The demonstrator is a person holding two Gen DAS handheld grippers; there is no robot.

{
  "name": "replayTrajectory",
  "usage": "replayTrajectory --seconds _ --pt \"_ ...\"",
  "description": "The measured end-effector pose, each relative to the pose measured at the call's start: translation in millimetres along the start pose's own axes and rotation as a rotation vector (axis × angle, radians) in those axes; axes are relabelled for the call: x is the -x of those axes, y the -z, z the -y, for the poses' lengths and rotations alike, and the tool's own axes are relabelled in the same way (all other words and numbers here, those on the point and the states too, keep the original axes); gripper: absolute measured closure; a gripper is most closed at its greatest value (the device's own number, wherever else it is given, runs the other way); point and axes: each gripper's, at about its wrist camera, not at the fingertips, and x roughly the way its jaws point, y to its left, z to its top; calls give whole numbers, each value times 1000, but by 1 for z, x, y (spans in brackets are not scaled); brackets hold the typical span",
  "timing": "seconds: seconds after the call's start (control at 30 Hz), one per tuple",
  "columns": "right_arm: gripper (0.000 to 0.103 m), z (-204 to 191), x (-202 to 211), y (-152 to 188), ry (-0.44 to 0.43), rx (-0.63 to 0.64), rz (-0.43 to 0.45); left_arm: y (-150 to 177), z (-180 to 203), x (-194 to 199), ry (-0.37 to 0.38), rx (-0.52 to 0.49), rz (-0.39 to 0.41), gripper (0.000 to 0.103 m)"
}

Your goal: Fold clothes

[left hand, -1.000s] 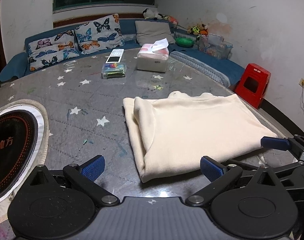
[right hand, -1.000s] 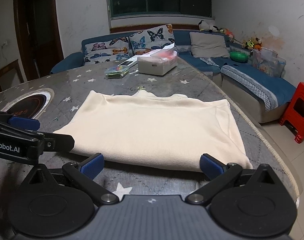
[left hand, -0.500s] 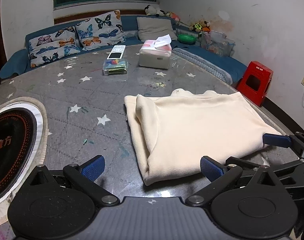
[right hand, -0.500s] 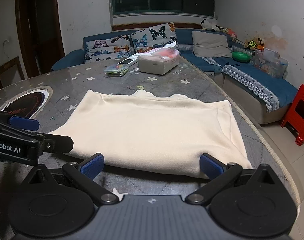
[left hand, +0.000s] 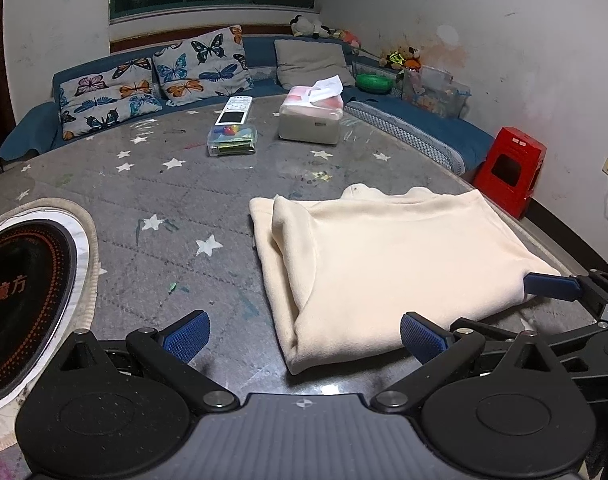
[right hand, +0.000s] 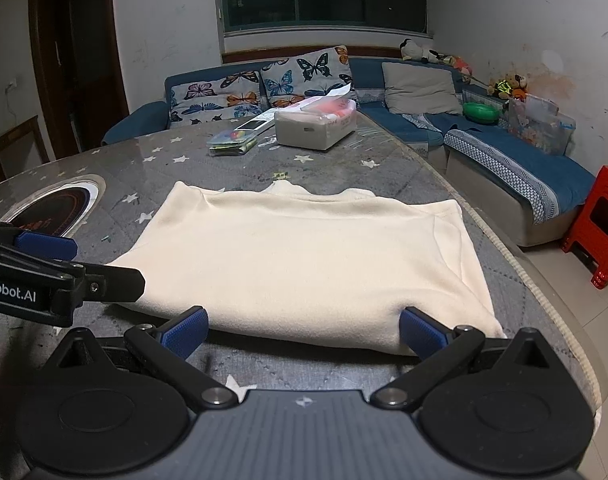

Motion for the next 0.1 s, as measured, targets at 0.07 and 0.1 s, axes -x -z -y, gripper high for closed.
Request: replayTrajectory --seconds 0.07,0.1 --pt "0 0 1 0 0 -2 1 0 -1 0 2 2 -1 0" --pt "0 0 1 1 0 -2 1 1 -1 0 4 2 -2 0"
